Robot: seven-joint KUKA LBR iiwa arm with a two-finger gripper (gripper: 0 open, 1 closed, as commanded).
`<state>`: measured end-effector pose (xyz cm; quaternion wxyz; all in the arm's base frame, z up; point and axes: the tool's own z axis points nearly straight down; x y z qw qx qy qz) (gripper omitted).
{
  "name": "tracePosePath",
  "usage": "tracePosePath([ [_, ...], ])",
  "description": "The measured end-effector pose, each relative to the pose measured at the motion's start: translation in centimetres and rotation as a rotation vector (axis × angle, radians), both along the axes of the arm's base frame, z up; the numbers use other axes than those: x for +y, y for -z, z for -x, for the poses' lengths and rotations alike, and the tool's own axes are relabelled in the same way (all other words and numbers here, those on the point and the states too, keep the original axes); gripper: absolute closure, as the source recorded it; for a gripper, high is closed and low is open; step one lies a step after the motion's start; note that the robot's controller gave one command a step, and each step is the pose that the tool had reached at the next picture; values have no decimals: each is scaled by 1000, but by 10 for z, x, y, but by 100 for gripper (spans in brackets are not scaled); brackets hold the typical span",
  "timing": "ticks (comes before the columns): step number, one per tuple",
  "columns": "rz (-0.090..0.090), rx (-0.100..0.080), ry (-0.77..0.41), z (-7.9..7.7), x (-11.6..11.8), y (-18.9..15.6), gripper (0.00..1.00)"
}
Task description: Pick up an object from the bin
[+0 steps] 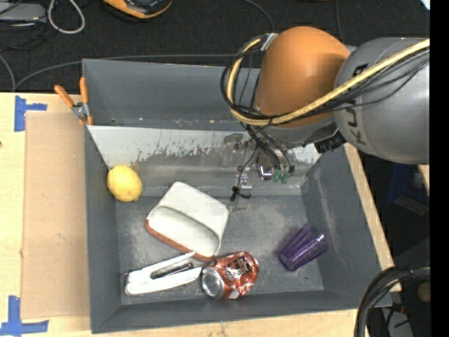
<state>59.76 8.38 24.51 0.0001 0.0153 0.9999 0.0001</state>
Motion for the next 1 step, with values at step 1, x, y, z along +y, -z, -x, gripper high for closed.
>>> tracePosePath([
  [1,-1,-9,19,0,11,20,0],
])
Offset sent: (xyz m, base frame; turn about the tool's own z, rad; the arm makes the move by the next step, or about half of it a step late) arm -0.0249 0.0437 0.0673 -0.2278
